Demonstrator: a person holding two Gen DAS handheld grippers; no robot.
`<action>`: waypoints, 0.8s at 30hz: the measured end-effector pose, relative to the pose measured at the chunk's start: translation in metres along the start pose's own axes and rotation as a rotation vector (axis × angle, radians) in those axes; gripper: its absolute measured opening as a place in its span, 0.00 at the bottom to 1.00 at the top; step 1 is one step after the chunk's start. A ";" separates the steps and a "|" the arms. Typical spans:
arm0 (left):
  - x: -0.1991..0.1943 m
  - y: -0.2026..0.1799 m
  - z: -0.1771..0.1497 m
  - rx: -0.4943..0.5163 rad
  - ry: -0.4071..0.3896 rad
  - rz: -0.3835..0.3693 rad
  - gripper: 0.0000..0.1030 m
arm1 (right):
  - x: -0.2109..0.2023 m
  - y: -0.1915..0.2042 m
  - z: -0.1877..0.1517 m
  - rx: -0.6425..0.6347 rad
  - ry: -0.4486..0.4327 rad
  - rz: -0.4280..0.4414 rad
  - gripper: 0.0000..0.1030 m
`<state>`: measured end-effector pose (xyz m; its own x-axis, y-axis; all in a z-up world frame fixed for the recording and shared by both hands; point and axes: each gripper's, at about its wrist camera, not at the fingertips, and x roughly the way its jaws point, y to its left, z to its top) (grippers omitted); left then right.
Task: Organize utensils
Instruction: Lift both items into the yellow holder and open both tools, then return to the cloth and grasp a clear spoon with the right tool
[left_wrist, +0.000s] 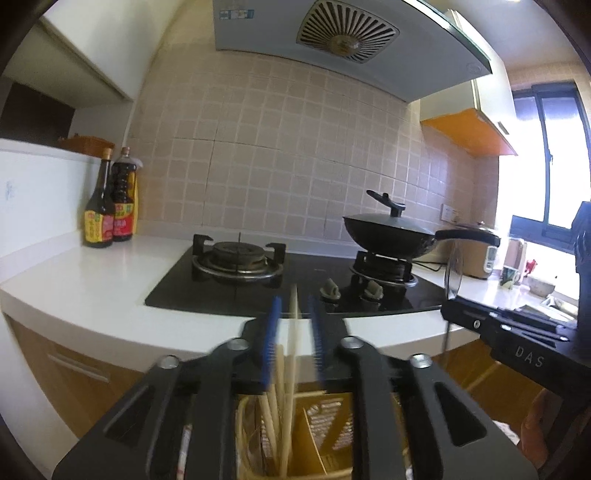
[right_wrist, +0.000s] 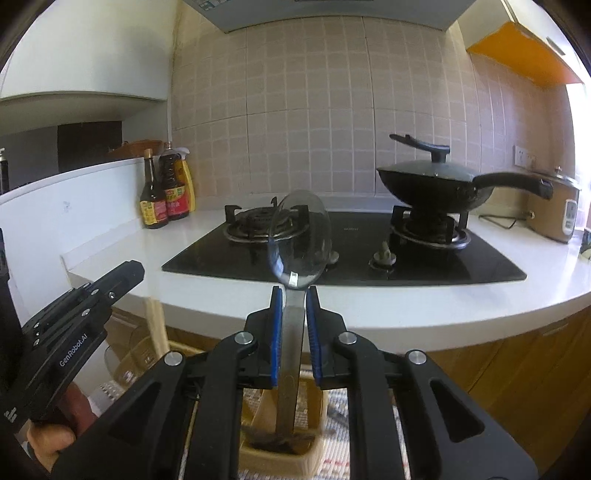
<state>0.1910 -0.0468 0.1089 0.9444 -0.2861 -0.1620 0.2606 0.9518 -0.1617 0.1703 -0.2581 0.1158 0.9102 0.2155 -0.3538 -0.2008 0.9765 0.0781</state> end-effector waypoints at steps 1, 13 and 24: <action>-0.005 0.001 0.000 -0.012 0.000 -0.006 0.29 | -0.006 -0.002 -0.001 0.011 0.005 0.007 0.16; -0.069 0.006 0.020 -0.055 0.063 -0.089 0.45 | -0.074 -0.016 -0.008 0.022 0.053 0.052 0.24; -0.080 0.009 -0.028 -0.002 0.377 -0.097 0.46 | -0.040 -0.073 -0.052 0.000 0.328 0.088 0.24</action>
<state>0.1125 -0.0186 0.0931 0.7757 -0.3951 -0.4921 0.3440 0.9185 -0.1952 0.1295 -0.3380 0.0759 0.7242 0.2871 -0.6270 -0.2730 0.9543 0.1217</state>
